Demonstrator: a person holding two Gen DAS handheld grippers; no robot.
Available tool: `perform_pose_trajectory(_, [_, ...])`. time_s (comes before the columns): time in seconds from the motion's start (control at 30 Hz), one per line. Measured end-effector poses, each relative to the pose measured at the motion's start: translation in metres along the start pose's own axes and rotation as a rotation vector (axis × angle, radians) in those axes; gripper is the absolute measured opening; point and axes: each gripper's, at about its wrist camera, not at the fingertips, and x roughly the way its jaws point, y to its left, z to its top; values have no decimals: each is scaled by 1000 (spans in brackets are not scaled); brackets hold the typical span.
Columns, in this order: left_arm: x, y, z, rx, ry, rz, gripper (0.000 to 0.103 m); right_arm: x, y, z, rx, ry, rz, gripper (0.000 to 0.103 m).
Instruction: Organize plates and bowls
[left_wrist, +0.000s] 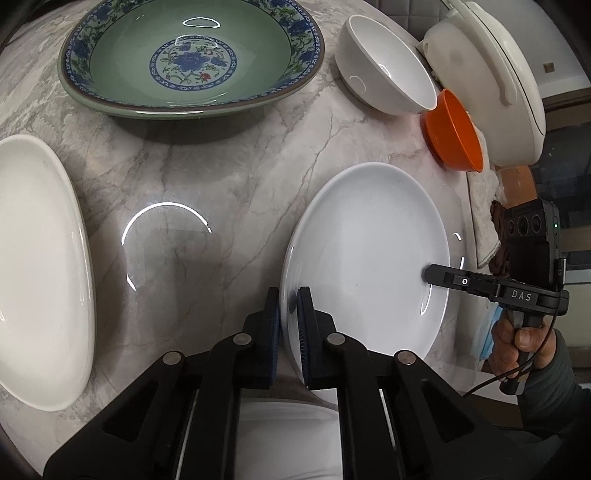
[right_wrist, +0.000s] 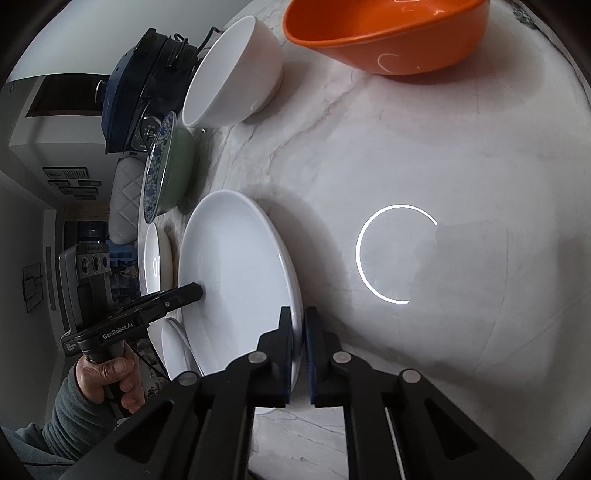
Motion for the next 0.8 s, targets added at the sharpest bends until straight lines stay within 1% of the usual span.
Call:
perform_pose_trajectory(0.27, [3,-6,0,10,12,1,7,-3,2,-1,2,-9,-21,8])
perform_pose_trajectory(0.47, [-3,-10,-2,7,3,-8,7,-6,5,1,8,-17,-31,8])
perform_pose_trajectory(0.63, [-15,-13,-6,3,-8,-14,7,-13,14,1,-3,-22,-47,8])
perform_pose_trajectory(0.8, [-38,-17,-15,-2,-33,-24,7,-22,29,-3,-20,-35,-45,8])
